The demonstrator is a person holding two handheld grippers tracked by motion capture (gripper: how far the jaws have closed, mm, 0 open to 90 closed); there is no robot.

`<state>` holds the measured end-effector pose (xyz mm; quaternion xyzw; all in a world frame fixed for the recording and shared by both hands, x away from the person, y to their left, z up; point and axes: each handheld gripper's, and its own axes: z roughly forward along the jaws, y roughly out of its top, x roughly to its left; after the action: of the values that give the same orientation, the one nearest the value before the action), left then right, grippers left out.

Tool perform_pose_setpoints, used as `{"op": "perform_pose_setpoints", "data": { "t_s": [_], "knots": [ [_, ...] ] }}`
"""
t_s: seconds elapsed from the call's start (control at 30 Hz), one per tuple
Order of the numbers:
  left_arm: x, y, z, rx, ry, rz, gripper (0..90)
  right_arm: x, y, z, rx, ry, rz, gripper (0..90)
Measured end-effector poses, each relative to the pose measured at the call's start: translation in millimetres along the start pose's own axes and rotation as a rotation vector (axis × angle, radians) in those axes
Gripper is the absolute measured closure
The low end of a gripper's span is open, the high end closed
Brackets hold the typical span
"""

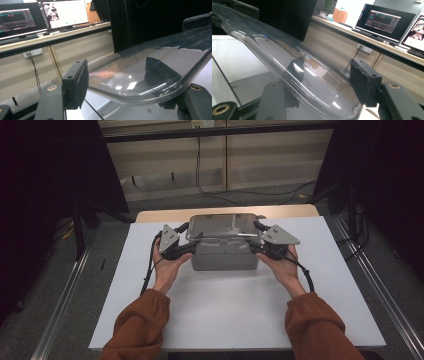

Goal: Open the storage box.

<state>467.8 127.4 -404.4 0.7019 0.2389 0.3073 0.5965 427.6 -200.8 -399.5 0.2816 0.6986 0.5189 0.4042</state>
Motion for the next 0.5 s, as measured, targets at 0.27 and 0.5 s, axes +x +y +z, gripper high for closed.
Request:
{"op": "perform_pose_setpoints", "data": {
  "t_s": [0.27,0.5],
  "knots": [
    [2.2,3.5,1.1,0.0,-0.006,0.006,38.0,-9.1,-3.3,1.1,-0.006,-0.002,0.039,45.5],
    [4.2,9.8,2.5,-0.008,-0.009,0.005,41.7,-17.9,-4.9,1.4,-0.012,-0.009,0.057,47.5]
  ]
}}
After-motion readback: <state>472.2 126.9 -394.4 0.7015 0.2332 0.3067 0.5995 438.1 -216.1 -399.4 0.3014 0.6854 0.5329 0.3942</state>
